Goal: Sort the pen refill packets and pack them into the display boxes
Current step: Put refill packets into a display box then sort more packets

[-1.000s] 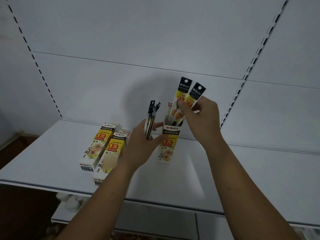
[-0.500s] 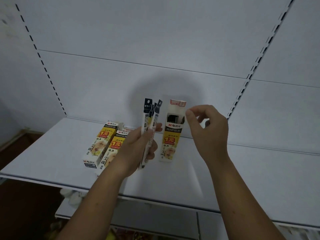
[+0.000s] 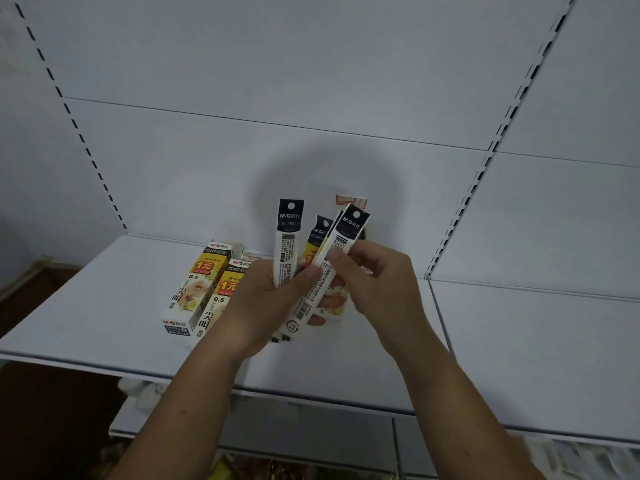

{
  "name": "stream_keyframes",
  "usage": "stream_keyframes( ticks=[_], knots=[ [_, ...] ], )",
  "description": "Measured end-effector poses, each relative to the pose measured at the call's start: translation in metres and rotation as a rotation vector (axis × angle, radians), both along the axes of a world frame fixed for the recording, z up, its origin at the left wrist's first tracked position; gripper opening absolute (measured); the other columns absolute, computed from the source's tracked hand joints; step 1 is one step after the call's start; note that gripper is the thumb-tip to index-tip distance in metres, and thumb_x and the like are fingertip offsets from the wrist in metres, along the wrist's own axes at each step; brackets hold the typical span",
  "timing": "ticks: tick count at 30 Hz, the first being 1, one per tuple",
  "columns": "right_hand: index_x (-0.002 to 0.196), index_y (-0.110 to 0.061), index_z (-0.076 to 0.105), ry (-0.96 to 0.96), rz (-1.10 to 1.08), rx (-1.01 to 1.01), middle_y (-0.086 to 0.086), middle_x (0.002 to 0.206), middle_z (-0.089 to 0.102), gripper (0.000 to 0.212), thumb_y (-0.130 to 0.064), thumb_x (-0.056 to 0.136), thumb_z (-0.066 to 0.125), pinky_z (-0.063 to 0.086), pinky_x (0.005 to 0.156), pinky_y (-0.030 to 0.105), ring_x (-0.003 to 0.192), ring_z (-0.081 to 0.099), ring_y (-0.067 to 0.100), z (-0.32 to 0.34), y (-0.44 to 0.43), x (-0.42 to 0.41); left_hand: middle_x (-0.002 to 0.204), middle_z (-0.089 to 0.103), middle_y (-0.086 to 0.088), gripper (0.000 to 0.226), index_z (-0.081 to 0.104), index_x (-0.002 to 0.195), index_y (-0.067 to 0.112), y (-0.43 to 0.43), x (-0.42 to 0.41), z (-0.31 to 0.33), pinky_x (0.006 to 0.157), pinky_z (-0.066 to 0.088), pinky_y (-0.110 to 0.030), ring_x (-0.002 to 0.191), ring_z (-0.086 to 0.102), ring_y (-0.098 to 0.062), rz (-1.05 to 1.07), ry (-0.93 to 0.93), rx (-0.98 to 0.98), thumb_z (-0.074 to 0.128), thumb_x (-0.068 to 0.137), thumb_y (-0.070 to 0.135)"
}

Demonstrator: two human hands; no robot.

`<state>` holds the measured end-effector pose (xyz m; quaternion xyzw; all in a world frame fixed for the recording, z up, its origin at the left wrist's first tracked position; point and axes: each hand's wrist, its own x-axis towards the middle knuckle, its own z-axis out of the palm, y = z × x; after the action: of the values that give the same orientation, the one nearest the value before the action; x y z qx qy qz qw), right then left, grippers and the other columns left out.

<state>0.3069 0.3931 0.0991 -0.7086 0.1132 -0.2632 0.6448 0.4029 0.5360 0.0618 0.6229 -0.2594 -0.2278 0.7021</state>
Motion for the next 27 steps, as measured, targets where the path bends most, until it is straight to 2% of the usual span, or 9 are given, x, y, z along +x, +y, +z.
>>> stream_keyframes(
  ticks=[5,8,10,12,16,20,23,25,27],
  knots=[
    [0.092,0.001,0.074,-0.029,-0.092,-0.06,-0.011,0.06,0.068,0.015,-0.01,0.099,0.067,0.043,0.045,0.011,0.047,0.059,0.002,-0.001,-0.005,-0.001,0.104,0.08,-0.014,0.03,0.075,0.113,0.014,-0.004,-0.001,-0.001,0.075,0.065,-0.048,0.095,0.078,-0.035,-0.052,0.059,-0.036,0.058,0.097,0.033],
    [0.089,-0.007,0.074,-0.08,-0.171,-0.12,0.002,0.076,0.074,0.018,-0.019,0.101,0.067,0.05,0.054,0.023,0.062,0.065,0.013,0.005,-0.019,-0.002,0.101,0.081,-0.008,0.027,0.075,0.111,0.015,-0.006,0.002,-0.002,0.074,0.065,-0.041,0.094,0.079,-0.027,0.004,-0.002,-0.001,0.052,0.104,0.028],
    [0.092,-0.008,0.074,-0.153,-0.221,-0.124,0.009,0.082,0.075,0.016,-0.018,0.101,0.066,0.054,0.058,0.031,0.072,0.07,0.025,0.013,-0.03,-0.003,0.097,0.081,-0.002,0.027,0.073,0.112,0.014,-0.007,0.007,-0.006,0.065,0.062,-0.033,0.083,0.077,-0.017,0.076,-0.084,0.03,0.049,0.108,0.026],
    [0.092,-0.01,0.075,-0.218,-0.289,-0.136,0.008,0.081,0.075,0.014,-0.017,0.101,0.067,0.054,0.058,0.031,0.072,0.07,0.024,0.026,-0.041,-0.004,0.089,0.076,0.002,0.026,0.071,0.11,0.016,-0.01,0.013,-0.011,0.054,0.05,-0.027,0.064,0.064,-0.012,0.155,-0.152,0.024,0.047,0.11,0.024],
    [0.093,-0.01,0.075,-0.298,-0.38,-0.196,0.002,0.079,0.075,0.014,-0.018,0.101,0.067,0.054,0.059,0.027,0.073,0.071,0.02,0.053,-0.053,-0.001,0.072,0.06,0.013,0.005,0.064,0.1,0.023,-0.019,0.027,-0.019,0.057,0.043,-0.022,0.06,0.051,-0.005,0.243,-0.278,0.078,0.063,0.103,0.027],
    [0.094,-0.009,0.075,-0.298,-0.379,-0.288,0.005,0.08,0.075,0.014,-0.02,0.1,0.068,0.06,0.064,0.039,0.074,0.073,0.021,0.064,-0.054,0.016,0.069,0.056,0.001,0.035,0.062,0.119,0.032,-0.029,0.037,-0.02,0.064,0.046,-0.018,0.057,0.052,-0.003,0.181,-0.33,0.184,0.081,0.089,0.035],
    [0.089,-0.018,0.075,-0.229,-0.358,-0.385,-0.002,0.078,0.075,0.012,-0.022,0.099,0.069,0.061,0.069,0.045,0.073,0.073,0.014,0.061,-0.054,0.028,0.095,0.074,-0.005,0.036,0.061,0.114,0.039,-0.035,0.042,-0.021,0.073,0.053,-0.029,0.061,0.058,-0.003,0.12,-0.313,0.169,0.084,0.087,0.032],
    [0.084,-0.026,0.072,-0.206,-0.332,-0.418,-0.006,0.076,0.073,0.016,-0.022,0.099,0.07,0.061,0.069,0.042,0.072,0.072,0.01,0.057,-0.052,0.033,0.115,0.075,0.012,0.029,0.059,0.102,0.035,-0.037,0.043,-0.022,0.072,0.057,-0.031,0.062,0.059,-0.005,0.126,-0.319,0.155,0.083,0.088,0.027],
    [0.078,-0.034,0.065,-0.192,-0.324,-0.436,-0.005,0.077,0.073,0.025,-0.022,0.099,0.07,0.058,0.065,0.031,0.071,0.072,0.007,0.054,-0.051,0.035,0.121,0.073,0.02,0.028,0.054,0.094,0.024,-0.039,0.044,-0.024,0.066,0.053,-0.025,0.057,0.055,-0.006,0.146,-0.315,0.141,0.081,0.09,0.02]
  ],
)
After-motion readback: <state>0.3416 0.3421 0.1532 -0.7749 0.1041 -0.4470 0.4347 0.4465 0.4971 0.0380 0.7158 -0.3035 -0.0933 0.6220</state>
